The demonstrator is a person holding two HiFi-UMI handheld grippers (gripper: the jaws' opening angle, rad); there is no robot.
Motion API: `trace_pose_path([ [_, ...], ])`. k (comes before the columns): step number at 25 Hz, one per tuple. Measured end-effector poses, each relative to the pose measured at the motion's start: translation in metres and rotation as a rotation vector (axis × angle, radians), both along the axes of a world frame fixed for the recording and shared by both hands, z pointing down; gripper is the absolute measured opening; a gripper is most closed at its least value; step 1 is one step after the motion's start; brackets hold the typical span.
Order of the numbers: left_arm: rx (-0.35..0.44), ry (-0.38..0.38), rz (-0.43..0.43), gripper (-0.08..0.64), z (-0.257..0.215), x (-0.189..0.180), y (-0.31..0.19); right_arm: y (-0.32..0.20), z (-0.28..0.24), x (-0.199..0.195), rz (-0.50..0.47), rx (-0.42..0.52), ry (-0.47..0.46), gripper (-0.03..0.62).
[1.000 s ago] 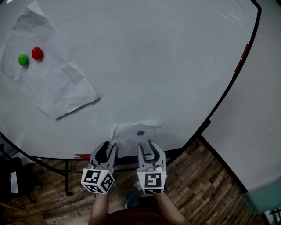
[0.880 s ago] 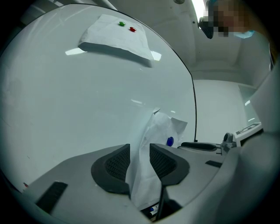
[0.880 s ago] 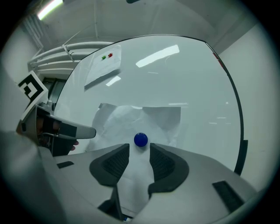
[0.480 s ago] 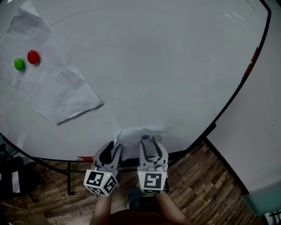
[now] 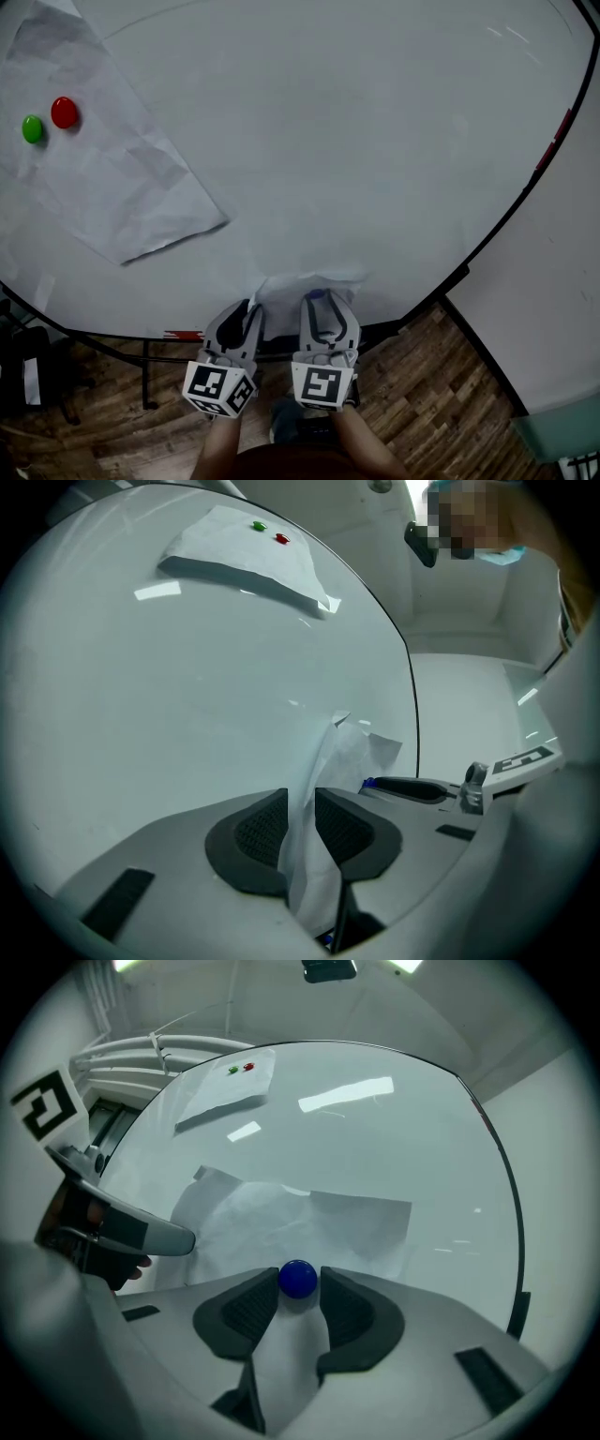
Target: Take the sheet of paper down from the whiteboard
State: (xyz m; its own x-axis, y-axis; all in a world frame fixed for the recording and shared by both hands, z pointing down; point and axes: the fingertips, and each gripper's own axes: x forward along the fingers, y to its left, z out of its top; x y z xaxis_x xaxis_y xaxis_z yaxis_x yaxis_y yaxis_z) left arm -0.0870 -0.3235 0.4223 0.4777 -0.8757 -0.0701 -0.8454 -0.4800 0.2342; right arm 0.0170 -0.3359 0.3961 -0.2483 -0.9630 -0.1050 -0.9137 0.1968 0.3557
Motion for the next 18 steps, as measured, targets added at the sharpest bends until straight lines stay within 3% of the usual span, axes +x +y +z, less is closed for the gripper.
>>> trace_pose_path([
  [7,-0.001,0.003,0.021,0.041,0.0008,0.0044,-0.0005,-0.0007,0.0033,-0.0007,0.015,0.019,0.050,0.121],
  [18,-0.036,0.076,0.035,0.025,0.0023,0.0029,-0.0059,-0.0015,0.0030,0.0004,0.002,0.005,0.046,0.135],
])
